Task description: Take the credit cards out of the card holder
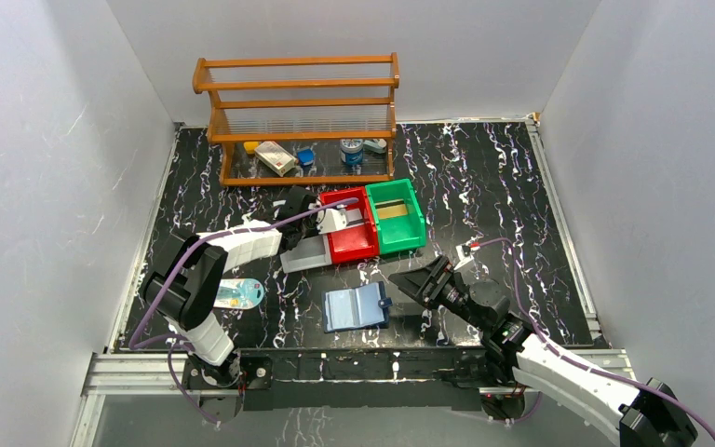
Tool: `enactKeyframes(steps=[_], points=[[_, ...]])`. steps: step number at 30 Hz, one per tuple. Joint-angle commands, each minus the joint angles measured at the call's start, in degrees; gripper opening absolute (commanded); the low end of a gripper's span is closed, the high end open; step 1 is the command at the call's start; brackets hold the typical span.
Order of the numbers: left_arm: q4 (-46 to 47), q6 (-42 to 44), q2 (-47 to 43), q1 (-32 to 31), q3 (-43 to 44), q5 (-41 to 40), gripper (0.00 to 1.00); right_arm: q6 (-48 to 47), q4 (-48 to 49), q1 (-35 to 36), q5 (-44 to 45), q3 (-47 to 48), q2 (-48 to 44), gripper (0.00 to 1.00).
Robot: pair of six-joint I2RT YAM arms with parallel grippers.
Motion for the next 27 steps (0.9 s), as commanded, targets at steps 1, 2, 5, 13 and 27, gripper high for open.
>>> enactKeyframes(steps=[1, 2, 5, 13, 27], points=[[0.45, -0.61, -0.13, 0.32, -0.38, 1.48, 0.18, 0.03, 1.75, -0.10, 0.69, -0.71, -0.22, 0.97], [0.33, -0.73, -0.18, 0.36, -0.52, 1.60, 0.19, 0.00, 1.69, -0.11, 0.76, -0.71, -0.26, 0.97], [-0.07, -1.59, -0.52, 0.33, -0.72, 2.01, 0.21, 0.06, 1.58, -0.10, 0.71, -0.79, -0.18, 0.97], [2.45, -2.37, -1.25, 0.41, -2.19, 1.55, 0.34, 0.14, 1.60, -0.10, 0.89, -0.75, 0.09, 0.98], [2.85, -5.69, -5.78, 0.51, -2.59, 3.18, 0.53, 0.26, 1.78, -0.10, 0.85, -0.80, 0.61, 0.98]])
